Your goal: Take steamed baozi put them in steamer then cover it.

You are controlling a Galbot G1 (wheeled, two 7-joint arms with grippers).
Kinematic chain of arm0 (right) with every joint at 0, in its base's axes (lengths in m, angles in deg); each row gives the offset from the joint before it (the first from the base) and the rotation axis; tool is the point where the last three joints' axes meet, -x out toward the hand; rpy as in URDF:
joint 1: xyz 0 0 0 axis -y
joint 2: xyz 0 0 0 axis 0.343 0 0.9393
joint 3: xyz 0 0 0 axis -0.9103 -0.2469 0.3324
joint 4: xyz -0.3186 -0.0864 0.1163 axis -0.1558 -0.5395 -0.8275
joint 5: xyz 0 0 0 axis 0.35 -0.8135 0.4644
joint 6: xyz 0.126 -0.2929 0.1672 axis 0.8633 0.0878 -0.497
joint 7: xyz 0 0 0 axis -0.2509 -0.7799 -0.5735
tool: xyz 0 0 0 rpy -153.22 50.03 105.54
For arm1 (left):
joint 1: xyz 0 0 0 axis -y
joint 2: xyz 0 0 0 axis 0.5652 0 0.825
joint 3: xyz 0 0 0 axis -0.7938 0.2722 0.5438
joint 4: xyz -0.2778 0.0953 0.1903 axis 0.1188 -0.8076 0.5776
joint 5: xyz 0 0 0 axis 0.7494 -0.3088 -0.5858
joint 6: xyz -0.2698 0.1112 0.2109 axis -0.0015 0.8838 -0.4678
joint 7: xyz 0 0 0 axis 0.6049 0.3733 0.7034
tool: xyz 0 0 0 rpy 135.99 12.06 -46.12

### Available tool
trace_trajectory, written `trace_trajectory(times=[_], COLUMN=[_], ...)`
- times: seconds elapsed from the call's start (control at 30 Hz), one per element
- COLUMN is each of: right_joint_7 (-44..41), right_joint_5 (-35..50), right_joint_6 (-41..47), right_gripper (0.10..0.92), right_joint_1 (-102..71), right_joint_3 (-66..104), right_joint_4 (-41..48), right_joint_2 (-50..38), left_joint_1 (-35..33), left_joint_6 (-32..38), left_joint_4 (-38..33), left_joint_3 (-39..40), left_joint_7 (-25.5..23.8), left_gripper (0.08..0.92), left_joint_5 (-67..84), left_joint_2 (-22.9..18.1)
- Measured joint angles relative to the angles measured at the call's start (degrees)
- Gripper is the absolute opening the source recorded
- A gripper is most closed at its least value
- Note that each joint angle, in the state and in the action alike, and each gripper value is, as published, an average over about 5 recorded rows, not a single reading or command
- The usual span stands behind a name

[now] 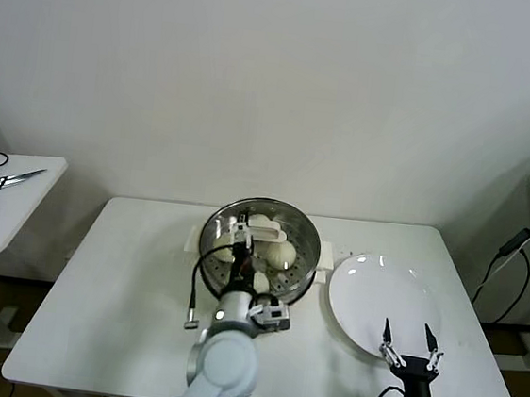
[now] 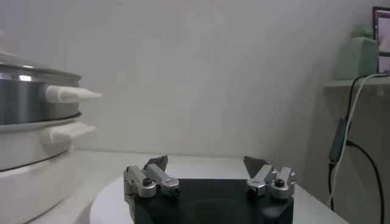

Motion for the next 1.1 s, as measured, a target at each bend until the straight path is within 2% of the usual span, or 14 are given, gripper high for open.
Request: trace_trajectory(times=[0.13,0.4,0.7,0.87,1.1], right_joint_7=[1.75,5.1,6.56,6.65,6.6], right_joint_5=[0.67,1.37,1.55,1.77,2.48], right_joint_6=[0.37,0.02,-1.78,-2.34,-2.74], right_gripper=[0.823,0.823,0.823,0.823,0.823], right_joint_1=[0.1,0.44,-0.11,-0.38,-0.4], right_joint_3=[-1.53,-4.48,-5.71,-5.96,-5.99], right_joint_4=[-0.67,-1.25,-1.63,-1.5,-0.9], right_joint_2=[-0.97,-2.37,-3.62,-4.21,-4.61], left_joint_1=[-1.73,-6.4,-12.33,-16.05,-21.88], left_joint_6=[0.72,5.27,15.71,21.8,29.55], left_joint_4=[-4.05,-10.58,-14.01,-13.0,-7.74], left_joint_3=[-1.06,-5.66,-17.83,-26.93,-34.48], left_joint_7=[1.54,9.4,19.09,20.47,18.87], left_gripper=[0.816,0.823,0.823,0.823,0.823], left_joint_5=[4.63,21.53,48.93,67.99,88.48], left_joint_2=[3.05,7.58,9.8,11.59,14.53])
